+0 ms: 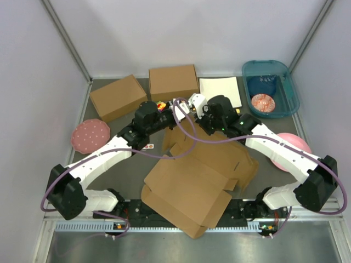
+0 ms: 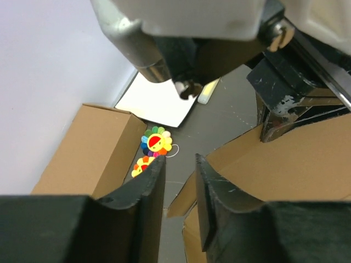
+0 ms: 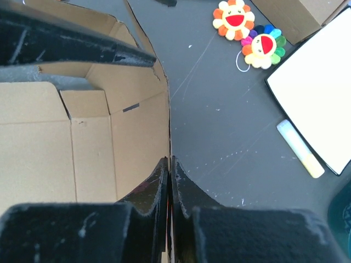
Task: Fold the paper box
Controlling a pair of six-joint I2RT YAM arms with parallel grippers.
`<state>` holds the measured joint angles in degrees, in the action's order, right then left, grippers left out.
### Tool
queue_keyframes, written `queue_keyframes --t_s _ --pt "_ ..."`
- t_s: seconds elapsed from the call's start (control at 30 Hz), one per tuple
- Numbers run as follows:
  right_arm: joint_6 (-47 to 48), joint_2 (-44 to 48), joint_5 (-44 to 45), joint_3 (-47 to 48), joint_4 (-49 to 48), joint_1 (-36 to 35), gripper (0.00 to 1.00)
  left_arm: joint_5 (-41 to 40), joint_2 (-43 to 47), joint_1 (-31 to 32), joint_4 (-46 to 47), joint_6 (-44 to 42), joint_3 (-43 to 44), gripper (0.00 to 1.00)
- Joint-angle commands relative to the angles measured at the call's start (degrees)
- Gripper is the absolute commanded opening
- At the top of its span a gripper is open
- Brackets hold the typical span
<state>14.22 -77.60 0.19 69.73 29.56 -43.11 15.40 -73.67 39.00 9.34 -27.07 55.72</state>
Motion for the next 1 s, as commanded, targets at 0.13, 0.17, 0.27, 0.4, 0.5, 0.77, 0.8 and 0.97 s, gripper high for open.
queue_keyframes --t_s 0.13,0.17,0.27,0.4,0.5,0.77,0.8,0.97 --pt "0.5 3.0 -1.8 0.0 -0.8 -1.0 0.0 -8.8 6.4 0.2 1.0 9.1 -3.8 0.64" --pt "0.2 3.0 -2.6 0.0 -0.8 -0.9 0.0 -9.2 7.4 0.1 2.3 10.1 -5.4 0.66" --pt "-1.7 3.1 -6.5 0.2 -1.0 0.1 0.0 -9.5 10.7 -0.6 7.1 14.0 -11.1 0.74" --pt "-6.0 3.5 -13.8 0.6 -1.7 4.7 0.0 -9.3 13.8 -2.3 8.0 18.4 -13.3 0.79" --pt "-8.9 3.8 -19.6 1.0 -2.3 7.8 0.0 -9.0 16.1 -2.6 8.1 18.5 -14.7 0.79" --pt "-10.7 3.8 -28.7 1.2 -2.3 10.6 0.0 -6.9 20.1 -4.1 11.7 17.8 -17.2 0.8" --pt "-10.7 3.9 -29.2 1.2 -2.3 10.6 0.0 -6.0 19.9 -4.4 11.7 17.3 -16.8 0.81" --pt "-10.9 3.9 -30.1 0.9 -2.2 10.9 0.0 -2.0 15.9 -5.6 10.5 16.2 -12.3 0.82"
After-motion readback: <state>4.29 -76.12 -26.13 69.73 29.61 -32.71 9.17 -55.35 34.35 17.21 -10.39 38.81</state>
